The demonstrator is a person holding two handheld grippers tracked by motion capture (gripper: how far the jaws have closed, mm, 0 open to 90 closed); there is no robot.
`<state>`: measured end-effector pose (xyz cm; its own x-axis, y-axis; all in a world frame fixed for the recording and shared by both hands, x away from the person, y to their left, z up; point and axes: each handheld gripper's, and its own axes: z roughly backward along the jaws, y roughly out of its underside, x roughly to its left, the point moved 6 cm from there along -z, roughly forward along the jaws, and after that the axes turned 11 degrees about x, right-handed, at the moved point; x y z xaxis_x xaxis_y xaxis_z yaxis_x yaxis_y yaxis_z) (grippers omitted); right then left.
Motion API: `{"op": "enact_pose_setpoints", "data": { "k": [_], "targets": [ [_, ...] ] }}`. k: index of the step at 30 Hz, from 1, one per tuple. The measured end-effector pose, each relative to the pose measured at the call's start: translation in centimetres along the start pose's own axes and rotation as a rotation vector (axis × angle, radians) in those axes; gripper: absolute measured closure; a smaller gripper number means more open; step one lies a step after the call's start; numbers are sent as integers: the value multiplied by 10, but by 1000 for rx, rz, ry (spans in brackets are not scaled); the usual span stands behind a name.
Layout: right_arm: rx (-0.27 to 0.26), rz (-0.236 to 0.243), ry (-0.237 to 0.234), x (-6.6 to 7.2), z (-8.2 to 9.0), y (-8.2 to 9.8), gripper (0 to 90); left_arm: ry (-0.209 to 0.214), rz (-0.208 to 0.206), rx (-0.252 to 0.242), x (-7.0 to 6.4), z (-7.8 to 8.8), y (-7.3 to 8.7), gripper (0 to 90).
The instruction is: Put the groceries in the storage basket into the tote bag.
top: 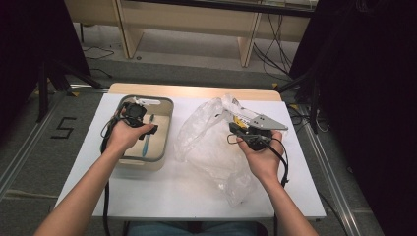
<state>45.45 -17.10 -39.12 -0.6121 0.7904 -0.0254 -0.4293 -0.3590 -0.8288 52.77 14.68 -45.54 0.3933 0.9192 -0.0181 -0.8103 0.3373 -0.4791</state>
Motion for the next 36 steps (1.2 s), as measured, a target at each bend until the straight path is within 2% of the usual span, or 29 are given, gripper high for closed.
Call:
{"op": "enact_pose_setpoints", "data": {
  "k": [3, 10, 17, 30, 36],
  "targets": [
    [3, 2, -2, 0, 0, 1, 900, 23, 18, 44, 4, -13, -1, 371],
    [6, 1, -3, 1, 0, 1, 900, 7, 65, 111, 14, -31, 0, 406],
    [10, 5, -5, 2, -2, 2, 900, -8, 84, 163, 16, -45, 0, 456],
    [10, 5, -8, 2, -3, 2, 900, -24, 107, 255, 16, -58, -1, 545],
    [9, 5, -9, 2, -3, 2, 900, -22, 112, 278, 14, -61, 0, 562]
  ]
}}
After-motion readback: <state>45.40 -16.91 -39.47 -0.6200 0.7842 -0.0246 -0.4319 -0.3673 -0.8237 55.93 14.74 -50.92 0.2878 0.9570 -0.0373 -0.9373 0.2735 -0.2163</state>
